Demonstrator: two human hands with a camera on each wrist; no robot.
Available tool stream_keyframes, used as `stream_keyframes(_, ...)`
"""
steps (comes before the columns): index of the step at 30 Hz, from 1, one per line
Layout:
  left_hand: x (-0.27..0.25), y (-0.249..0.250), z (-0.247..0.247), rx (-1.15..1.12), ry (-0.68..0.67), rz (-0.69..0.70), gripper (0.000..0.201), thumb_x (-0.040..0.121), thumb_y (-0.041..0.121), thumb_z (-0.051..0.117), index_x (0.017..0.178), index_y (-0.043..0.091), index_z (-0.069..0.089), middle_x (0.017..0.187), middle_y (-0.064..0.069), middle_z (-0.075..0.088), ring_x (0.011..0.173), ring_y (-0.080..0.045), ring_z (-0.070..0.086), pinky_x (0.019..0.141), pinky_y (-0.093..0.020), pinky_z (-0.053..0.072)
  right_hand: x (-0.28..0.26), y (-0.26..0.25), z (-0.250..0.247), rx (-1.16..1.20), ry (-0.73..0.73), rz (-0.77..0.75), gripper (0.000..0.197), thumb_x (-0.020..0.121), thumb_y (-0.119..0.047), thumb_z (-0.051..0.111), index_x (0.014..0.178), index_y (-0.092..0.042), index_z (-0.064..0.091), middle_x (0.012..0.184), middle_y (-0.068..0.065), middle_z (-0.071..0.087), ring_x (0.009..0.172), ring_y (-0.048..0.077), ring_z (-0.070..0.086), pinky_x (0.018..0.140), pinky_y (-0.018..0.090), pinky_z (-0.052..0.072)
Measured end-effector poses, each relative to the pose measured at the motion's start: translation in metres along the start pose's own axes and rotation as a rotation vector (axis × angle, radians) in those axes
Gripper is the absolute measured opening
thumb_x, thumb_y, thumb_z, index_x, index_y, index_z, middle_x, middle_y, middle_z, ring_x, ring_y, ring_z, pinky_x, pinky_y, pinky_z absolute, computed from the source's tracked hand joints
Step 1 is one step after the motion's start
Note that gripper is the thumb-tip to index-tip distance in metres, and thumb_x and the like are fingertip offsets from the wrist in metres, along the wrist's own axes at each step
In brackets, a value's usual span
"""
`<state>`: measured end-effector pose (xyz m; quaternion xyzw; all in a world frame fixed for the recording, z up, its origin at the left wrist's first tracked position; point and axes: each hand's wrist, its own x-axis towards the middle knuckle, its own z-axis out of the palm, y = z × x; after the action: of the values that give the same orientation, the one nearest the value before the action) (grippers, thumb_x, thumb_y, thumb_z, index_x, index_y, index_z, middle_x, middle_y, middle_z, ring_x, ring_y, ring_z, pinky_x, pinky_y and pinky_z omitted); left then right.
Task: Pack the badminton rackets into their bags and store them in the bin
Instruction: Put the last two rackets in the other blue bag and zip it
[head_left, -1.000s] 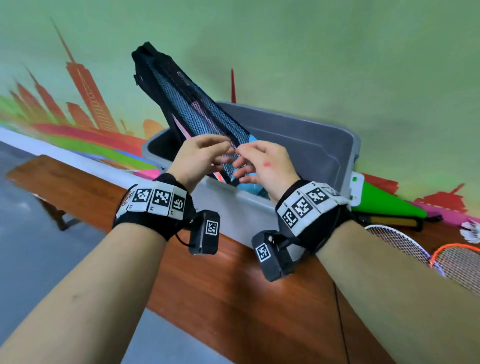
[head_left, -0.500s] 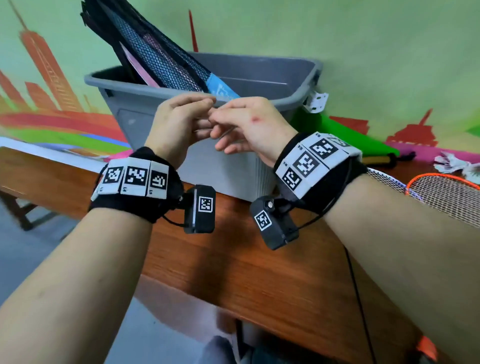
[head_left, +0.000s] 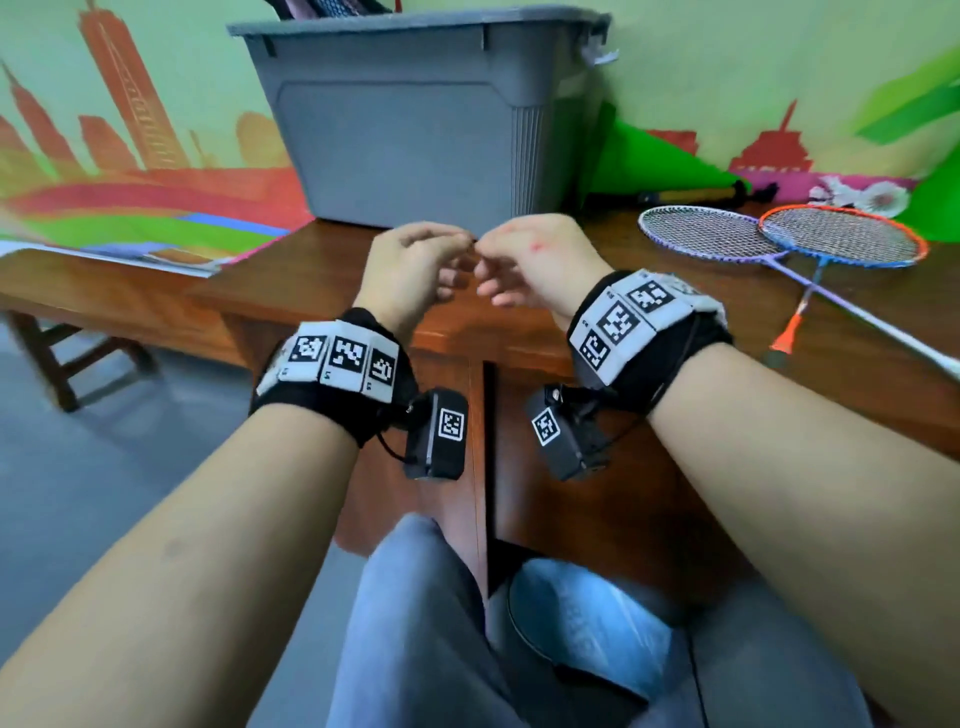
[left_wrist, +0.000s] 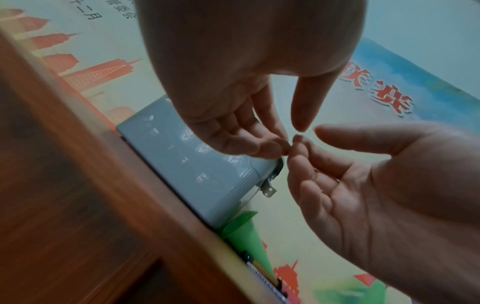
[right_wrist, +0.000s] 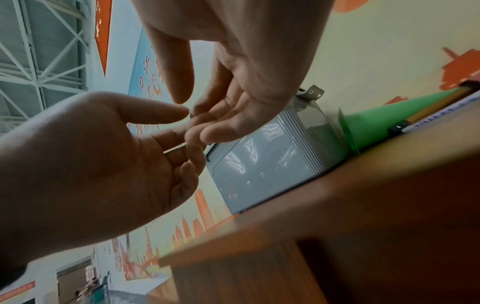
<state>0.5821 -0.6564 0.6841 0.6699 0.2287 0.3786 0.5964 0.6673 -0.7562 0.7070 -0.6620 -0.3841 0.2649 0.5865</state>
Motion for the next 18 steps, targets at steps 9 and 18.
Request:
stream_keyframes(9,-0.049,-0.049,0.006,0.187,-0.339,-0.328,0.017,0.06,0.02,0.057,0.071,0.008,0.061,0.057,-0.002,0.057,0.059,-0.017,0.056,0.063,-0.025,0.043,-0.048,0.066,-0.006,-0.125,-0.195,0.165,0.018,0.088,-0.003,0.055,0.072,-0.009,0.061,0.065,0.004,0.061,0.054,0.013,0.059,0.05,0.019,0.048)
stream_keyframes(18,-0.041,-0.142,-0.009,0.357,-0.262,-0.616,0.016,0.083,0.0,0.051,0.08,0.007,0.065,0.068,-0.009,0.066,0.068,-0.021,0.063,0.066,-0.025,0.047,-0.021,0.174,0.031,-0.279,-0.338,0.359,0.016,0.086,-0.009,0.056,0.072,-0.015,0.062,0.068,0.003,0.063,0.058,0.012,0.06,0.054,0.019,0.046)
